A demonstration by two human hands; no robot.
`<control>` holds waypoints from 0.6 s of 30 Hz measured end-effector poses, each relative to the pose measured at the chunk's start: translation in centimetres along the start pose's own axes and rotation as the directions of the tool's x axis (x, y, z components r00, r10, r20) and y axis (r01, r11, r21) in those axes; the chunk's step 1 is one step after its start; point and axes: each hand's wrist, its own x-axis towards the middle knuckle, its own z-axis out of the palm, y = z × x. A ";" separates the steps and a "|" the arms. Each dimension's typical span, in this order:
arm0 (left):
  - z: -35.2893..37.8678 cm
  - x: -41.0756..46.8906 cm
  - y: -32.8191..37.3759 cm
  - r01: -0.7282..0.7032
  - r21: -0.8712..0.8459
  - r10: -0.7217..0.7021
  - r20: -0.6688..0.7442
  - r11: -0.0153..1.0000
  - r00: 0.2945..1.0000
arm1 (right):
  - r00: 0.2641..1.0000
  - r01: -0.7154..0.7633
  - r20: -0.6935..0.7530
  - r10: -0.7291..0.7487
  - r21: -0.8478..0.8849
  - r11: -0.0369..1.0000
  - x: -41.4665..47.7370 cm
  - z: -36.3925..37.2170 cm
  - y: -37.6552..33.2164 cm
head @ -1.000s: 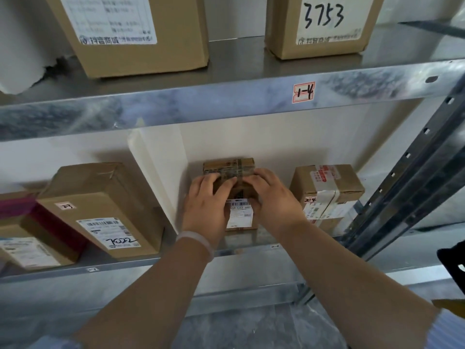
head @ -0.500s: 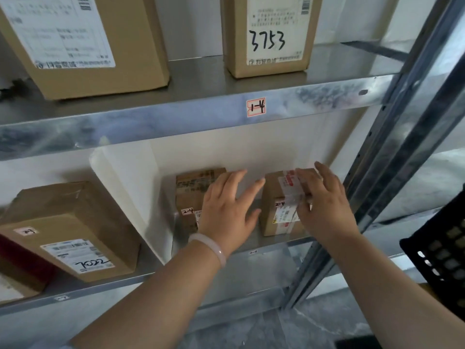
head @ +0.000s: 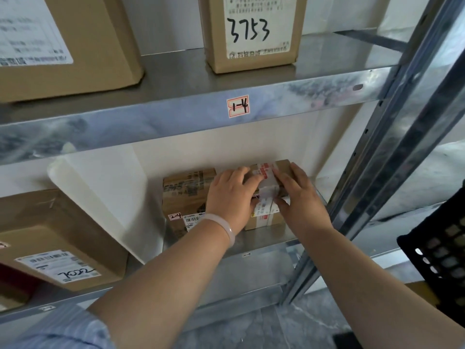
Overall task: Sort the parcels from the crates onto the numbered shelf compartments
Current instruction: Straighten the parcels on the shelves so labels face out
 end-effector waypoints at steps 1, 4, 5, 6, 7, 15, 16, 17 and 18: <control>0.0 0.0 -0.2 0.012 0.007 -0.012 -0.008 1.000 1.000 | 1.000 -0.001 0.008 0.001 -0.001 1.000 0.3 0.3 -0.1; 0.0 0.2 -0.6 0.036 0.019 -0.035 -0.017 0.999 0.999 | 1.000 0.007 0.017 -0.007 -0.011 1.000 1.0 0.8 -0.3; 0.0 0.2 -0.6 0.034 0.021 -0.034 -0.019 0.999 0.999 | 1.000 0.008 0.022 -0.008 -0.012 1.000 1.0 0.9 -0.2; 0.0 0.2 -0.6 0.027 0.025 -0.027 -0.018 0.999 0.999 | 1.000 0.006 0.031 -0.005 -0.021 1.000 1.0 0.8 -0.2; -0.1 0.1 -0.6 0.019 0.031 -0.018 -0.015 0.999 1.000 | 0.999 0.004 0.036 -0.002 -0.043 0.999 1.0 0.6 -0.2; -5.2 -5.1 -1.5 -0.015 -0.046 0.009 -0.137 0.999 0.991 | 0.964 0.211 -0.154 -0.216 -0.044 0.976 -2.8 -0.6 -4.2; -6.1 -6.3 -1.8 -0.028 -0.048 0.020 -0.162 0.998 0.987 | 0.942 0.274 -0.196 -0.272 -0.017 0.961 -3.7 -0.5 -5.2; -7.0 -7.6 -2.3 -0.037 -0.050 0.027 -0.184 0.998 0.983 | 0.918 0.332 -0.231 -0.322 0.007 0.943 -4.6 -0.3 -6.3; -7.8 -8.8 -2.8 -0.045 -0.055 0.033 -0.205 0.997 0.978 | 0.892 0.383 -0.267 -0.365 0.021 0.923 -5.4 0.0 -7.4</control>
